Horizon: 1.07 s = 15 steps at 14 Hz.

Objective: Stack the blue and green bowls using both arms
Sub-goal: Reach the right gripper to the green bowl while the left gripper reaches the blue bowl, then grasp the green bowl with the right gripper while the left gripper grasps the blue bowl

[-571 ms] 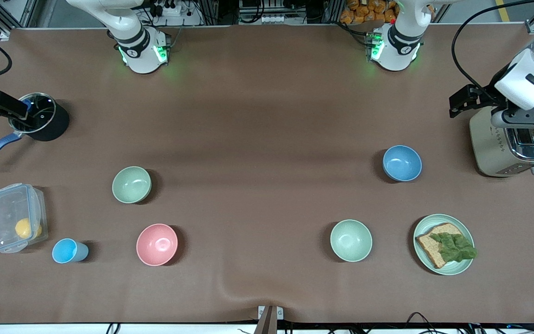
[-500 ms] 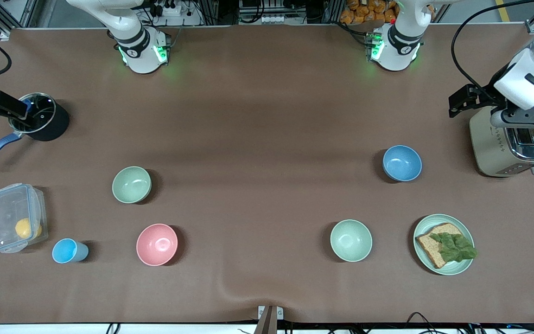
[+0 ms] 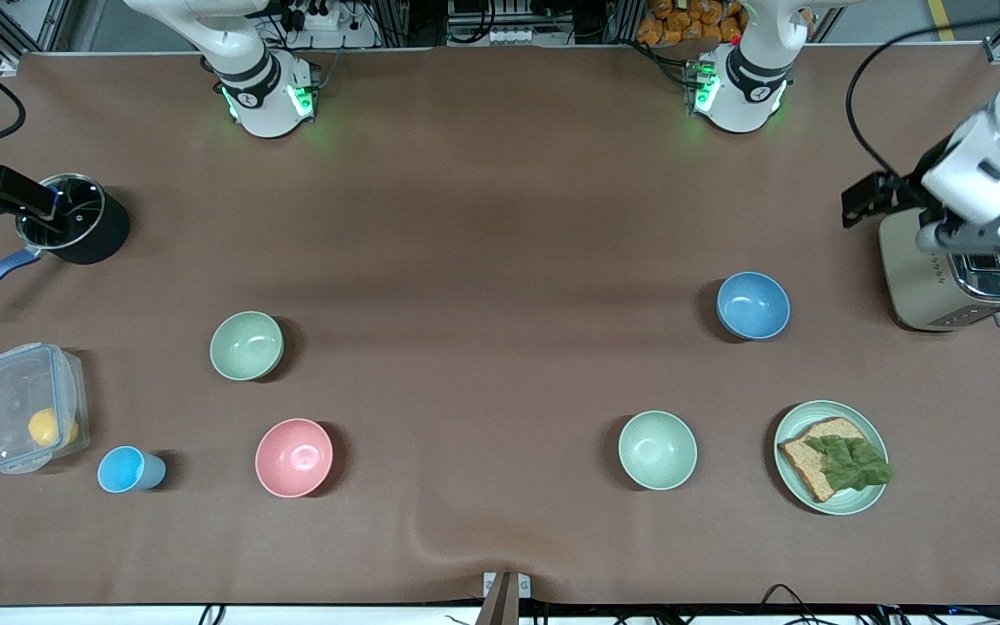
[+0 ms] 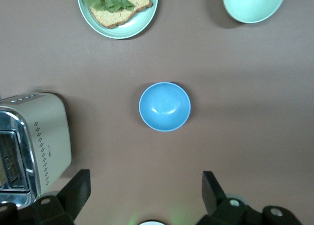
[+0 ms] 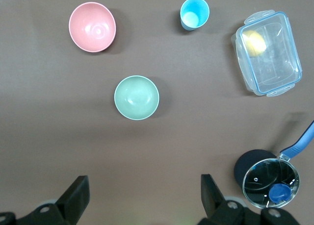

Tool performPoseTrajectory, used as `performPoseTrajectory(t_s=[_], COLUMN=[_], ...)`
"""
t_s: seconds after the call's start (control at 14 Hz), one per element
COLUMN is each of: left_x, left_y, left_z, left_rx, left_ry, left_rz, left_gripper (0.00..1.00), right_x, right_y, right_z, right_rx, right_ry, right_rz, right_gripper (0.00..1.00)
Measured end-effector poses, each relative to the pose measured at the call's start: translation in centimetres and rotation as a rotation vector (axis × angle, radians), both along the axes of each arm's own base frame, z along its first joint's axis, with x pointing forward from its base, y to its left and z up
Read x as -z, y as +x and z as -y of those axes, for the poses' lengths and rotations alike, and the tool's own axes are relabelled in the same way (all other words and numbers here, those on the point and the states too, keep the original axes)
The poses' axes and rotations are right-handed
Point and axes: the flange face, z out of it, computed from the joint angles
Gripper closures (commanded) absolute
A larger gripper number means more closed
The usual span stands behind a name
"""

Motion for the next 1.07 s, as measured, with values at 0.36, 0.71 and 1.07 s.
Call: performPoseTrajectory(t_s=[0.36, 0.71, 1.07], left_x=[17.7, 28.3, 31.4], left_y=[4.0, 0.3, -0.7], left_z=[-5.3, -6.8, -6.0], left_rx=[-0.084, -0.106, -0.095], left_ry=[-0.015, -0.028, -0.033], left_rz=[-0.009, -0.002, -0.058], left_gripper=[0.0, 0.0, 0.0], right_x=[4.5, 16.7, 27.8], right_y=[0.8, 2.7, 1.5], right_z=[-1.2, -4.0, -4.6], right_rx=[-0.018, -0.057, -0.063], right_ry=[0.004, 0.0, -0.004], right_rz=[-0.082, -0.115, -0.068], right_gripper=[0.0, 0.0, 0.0])
